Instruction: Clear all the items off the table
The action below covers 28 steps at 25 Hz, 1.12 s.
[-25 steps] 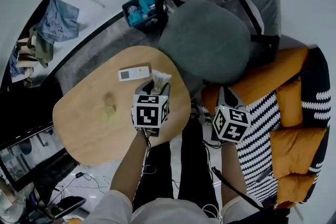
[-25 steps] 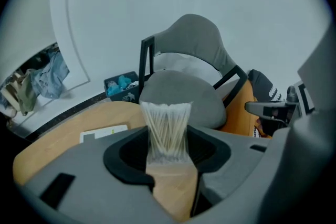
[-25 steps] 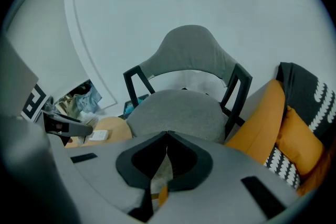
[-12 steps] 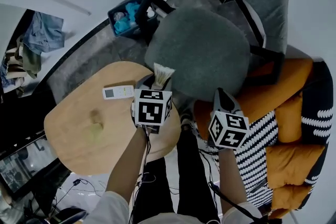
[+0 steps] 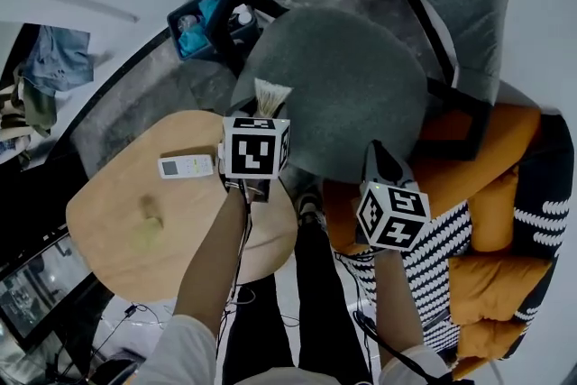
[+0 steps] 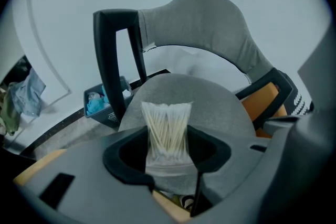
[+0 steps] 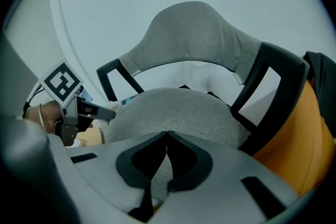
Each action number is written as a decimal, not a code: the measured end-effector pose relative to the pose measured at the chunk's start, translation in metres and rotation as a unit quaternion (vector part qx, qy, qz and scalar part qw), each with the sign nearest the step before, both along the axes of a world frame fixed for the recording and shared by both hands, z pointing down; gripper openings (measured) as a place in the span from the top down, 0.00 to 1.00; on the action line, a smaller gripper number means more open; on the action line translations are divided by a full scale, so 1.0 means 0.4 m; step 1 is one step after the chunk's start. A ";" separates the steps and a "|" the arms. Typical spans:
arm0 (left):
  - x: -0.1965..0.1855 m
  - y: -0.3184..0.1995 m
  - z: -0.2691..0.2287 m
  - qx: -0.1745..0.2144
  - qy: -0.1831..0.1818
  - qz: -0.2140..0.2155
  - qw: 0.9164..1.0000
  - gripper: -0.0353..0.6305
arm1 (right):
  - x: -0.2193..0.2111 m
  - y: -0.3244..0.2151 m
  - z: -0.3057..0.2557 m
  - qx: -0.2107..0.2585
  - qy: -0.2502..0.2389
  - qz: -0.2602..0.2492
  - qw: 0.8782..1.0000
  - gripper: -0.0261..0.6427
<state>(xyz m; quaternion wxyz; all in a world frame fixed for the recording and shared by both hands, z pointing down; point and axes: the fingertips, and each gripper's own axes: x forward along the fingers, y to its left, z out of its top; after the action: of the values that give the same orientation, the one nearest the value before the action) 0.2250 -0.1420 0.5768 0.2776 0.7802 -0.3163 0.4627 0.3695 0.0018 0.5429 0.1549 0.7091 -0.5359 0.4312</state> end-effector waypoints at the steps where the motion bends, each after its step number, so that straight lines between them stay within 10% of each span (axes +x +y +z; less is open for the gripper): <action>1: 0.008 -0.009 0.009 -0.003 0.000 -0.005 1.000 0.63 | 0.005 0.005 0.005 -0.001 -0.001 0.002 1.000 0.92; 19: -0.013 0.004 -0.011 -0.010 0.039 -0.070 0.997 0.54 | -0.028 0.026 0.018 -0.012 -0.004 -0.004 1.000 0.92; 28: -0.190 0.112 -0.115 -0.005 0.049 -0.102 0.994 0.78 | -0.198 -0.014 -0.052 0.003 -0.005 -0.043 0.999 0.92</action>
<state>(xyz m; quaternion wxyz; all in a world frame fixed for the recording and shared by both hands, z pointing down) 0.1489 -0.0971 0.5309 0.3429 0.7642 -0.3779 0.3944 0.2902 -0.0038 0.5222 0.1688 0.6839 -0.5676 0.4261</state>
